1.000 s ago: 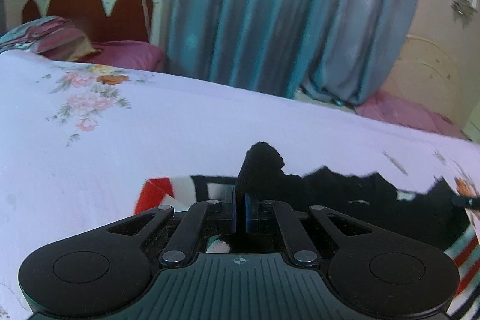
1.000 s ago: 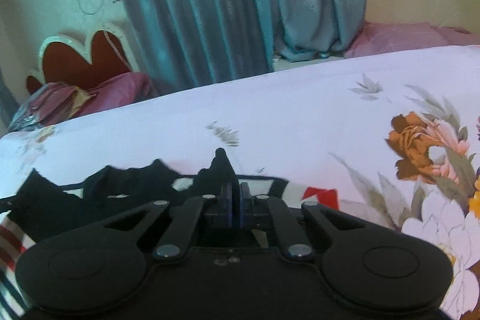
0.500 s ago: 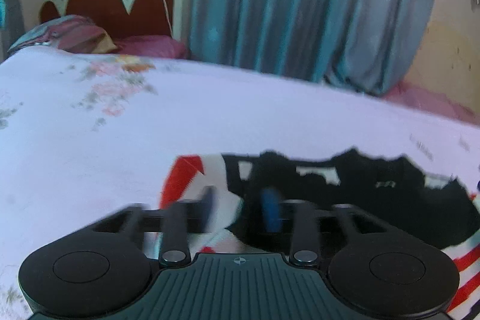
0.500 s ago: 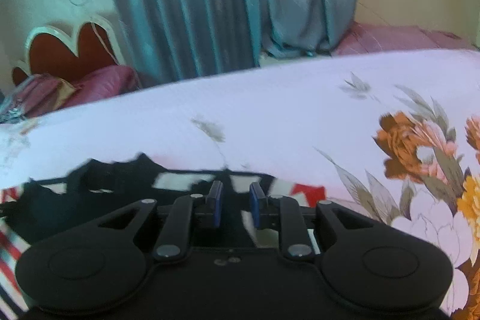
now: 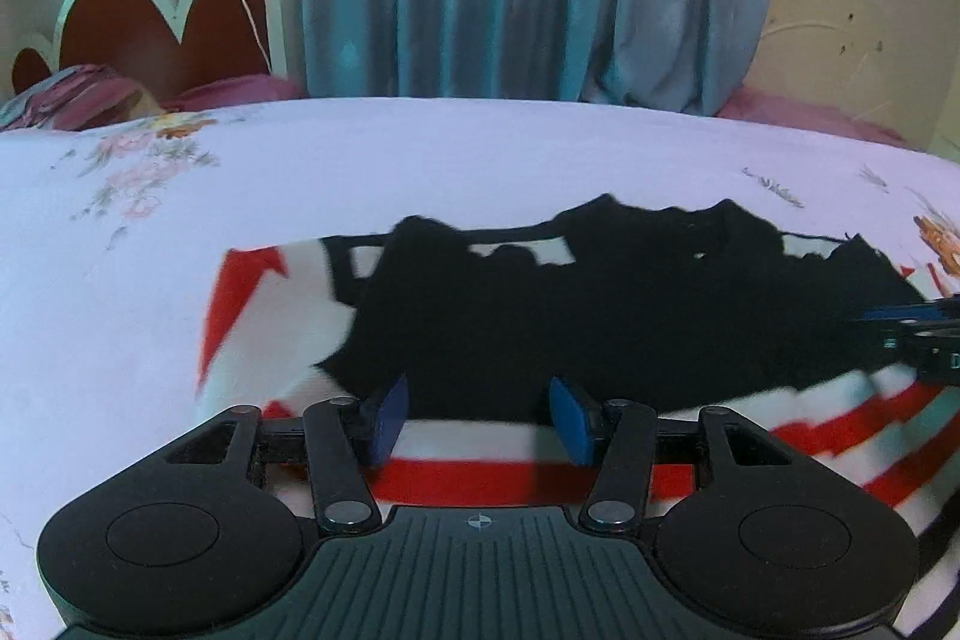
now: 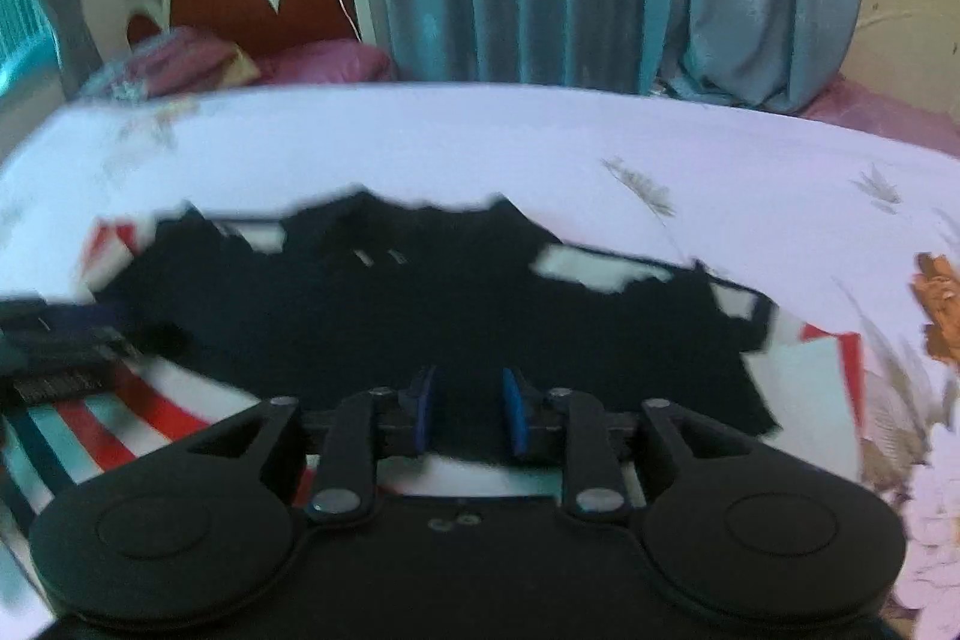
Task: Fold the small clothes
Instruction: 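Press the folded sweater flat with both open tools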
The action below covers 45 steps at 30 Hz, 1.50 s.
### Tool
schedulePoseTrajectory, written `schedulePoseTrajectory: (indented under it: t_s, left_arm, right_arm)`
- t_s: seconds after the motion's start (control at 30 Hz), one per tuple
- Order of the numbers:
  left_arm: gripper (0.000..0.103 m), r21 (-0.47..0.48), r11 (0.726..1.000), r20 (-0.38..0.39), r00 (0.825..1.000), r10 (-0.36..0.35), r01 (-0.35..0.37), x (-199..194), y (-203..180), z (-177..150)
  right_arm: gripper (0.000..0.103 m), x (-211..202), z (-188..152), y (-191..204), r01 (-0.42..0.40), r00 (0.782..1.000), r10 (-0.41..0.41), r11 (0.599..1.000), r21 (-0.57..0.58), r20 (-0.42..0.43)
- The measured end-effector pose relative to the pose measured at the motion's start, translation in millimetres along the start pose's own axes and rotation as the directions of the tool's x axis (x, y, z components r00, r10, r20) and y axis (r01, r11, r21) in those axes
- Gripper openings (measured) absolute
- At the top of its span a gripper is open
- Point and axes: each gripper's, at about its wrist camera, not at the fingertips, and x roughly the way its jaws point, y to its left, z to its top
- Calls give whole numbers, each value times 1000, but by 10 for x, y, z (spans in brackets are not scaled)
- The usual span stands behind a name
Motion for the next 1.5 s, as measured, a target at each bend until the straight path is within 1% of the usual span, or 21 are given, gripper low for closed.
schedulePoseTrajectory:
  t_s: [0.07,0.1,0.17,0.23,0.27,0.37,0.43,0.53,0.6,0.63,0.7,0.77,0.83,0.93,1.0,1.1,1.2,1.27,1.33,1.43,1.5]
  left_arm:
    - [52,15,1000,4,1000,3,-3,-54,58,-41]
    - [52,18,1000,5,1000,15,-15,-70,71,-48]
    - [52,-7,1000,-1,1000,24,-24,-124,133,-57]
    - [52,-30,999,-7,999,32,-33,-209,143,-70]
    - [52,-36,999,-7,1000,27,-27,-258,127,-80]
    - [52,-44,999,15,1000,-22,23,-422,-5,-103]
    - [52,-30,997,17,998,-66,66,-488,-152,-115]
    - [52,-10,995,5,995,-97,97,-507,-302,-174]
    - [52,10,996,-17,996,-92,92,-494,-342,-263]
    - [52,19,996,-23,996,-82,83,-486,-333,-305]
    - [52,43,998,-33,998,-48,50,-488,-275,-379]
    - [52,42,998,-39,999,-38,40,-519,-177,-405]
    - [52,39,999,-43,999,-29,31,-552,-92,-437]
    - [52,9,1000,-46,999,-14,14,-652,-35,-454]
    - [52,-11,1000,-29,999,-21,20,-767,-30,-490]
    - [52,7,1000,-18,999,-27,27,-879,-44,-609]
    - [52,22,1000,-41,999,-15,16,-856,15,-739]
    - [52,21,1000,-35,999,-15,15,-869,39,-768]
    - [52,15,1000,-41,999,-8,9,-912,22,-740]
    - [52,11,1000,-46,999,-12,12,-907,55,-774]
    - [52,15,1000,-44,999,-15,16,-892,67,-799]
  right_arm:
    - [24,-29,-95,-109,43,999,-43,999,-7,1]
    - [22,-67,-138,-218,56,998,-56,998,13,4]
    - [19,-123,-193,-362,68,998,-68,996,52,0]
    - [22,-204,-220,-385,79,997,-79,994,74,-1]
    - [27,-253,-222,-360,74,997,-74,994,83,4]
    - [27,-381,-242,-194,2,999,-6,994,112,35]
    - [27,-450,-251,-18,-39,998,34,995,93,50]
    - [25,-460,-333,233,-68,997,66,996,51,41]
    - [25,-455,-411,318,-68,997,67,997,34,25]
    - [24,-449,-459,342,-56,998,56,998,18,13]
    - [25,-458,-536,327,-29,999,29,1000,-11,15]
    - [27,-510,-562,230,-28,999,28,1000,14,23]
    - [24,-576,-587,163,19,1000,-19,999,31,22]
    - [25,-690,-640,79,12,1000,-14,997,72,24]
    - [27,-801,-692,104,16,999,-19,997,69,39]
    - [27,-887,-806,154,11,999,-13,998,61,31]
    - [27,-856,-942,179,63,998,-63,998,20,-4]
    - [27,-857,-1004,113,63,998,-63,997,51,-17]
    - [27,-932,-1002,82,68,998,-67,994,83,-10]
    - [31,-1027,-1034,38,120,992,-122,988,92,17]
    - [30,-971,-1102,-41,163,987,-162,982,99,-23]
